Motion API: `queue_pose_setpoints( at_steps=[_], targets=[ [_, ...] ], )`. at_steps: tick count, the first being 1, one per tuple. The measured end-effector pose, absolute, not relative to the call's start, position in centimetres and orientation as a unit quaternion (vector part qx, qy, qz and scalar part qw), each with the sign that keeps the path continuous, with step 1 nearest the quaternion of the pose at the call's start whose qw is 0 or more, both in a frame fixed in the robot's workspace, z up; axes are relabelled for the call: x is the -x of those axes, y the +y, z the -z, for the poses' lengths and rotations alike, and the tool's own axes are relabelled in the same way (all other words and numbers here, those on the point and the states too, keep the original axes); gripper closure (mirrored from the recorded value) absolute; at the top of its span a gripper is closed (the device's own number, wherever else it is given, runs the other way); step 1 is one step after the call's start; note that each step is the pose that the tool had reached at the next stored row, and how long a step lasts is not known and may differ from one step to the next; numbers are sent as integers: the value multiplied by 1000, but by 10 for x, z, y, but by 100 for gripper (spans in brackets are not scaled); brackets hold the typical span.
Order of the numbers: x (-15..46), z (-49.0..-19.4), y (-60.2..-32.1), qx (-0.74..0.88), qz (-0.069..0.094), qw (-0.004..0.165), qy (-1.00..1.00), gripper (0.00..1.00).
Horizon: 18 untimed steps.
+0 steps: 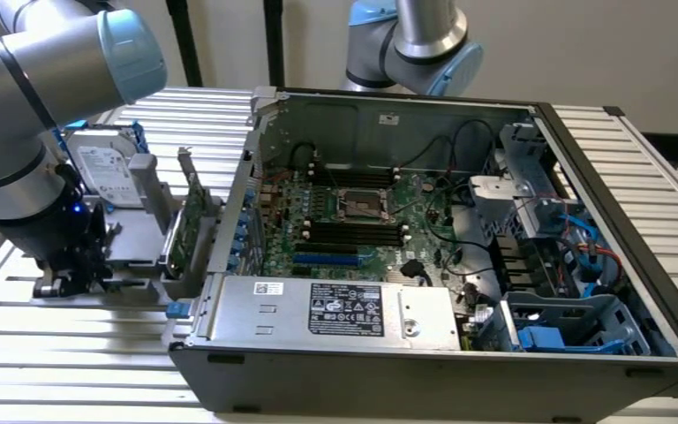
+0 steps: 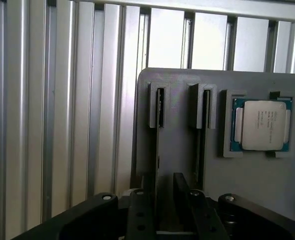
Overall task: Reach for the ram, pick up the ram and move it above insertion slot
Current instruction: 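Pick up the ram and move it above insertion slot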
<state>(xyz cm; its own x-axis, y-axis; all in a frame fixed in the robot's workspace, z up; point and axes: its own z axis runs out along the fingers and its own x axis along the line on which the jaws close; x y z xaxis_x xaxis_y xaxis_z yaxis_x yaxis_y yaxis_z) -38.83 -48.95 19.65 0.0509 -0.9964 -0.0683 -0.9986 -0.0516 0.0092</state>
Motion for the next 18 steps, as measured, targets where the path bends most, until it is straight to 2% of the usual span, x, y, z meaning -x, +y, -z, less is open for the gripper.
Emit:
queue_pose_setpoints(
  at_steps=[1,3,4,18],
  targets=[
    [388,-196,-490,725,-28,20,688,72],
    [388,-196,-490,725,-28,20,688,84],
    [388,-196,-490,725,-28,20,688,86],
    [388,-197,-490,725,-28,20,688,86]
  ],
)
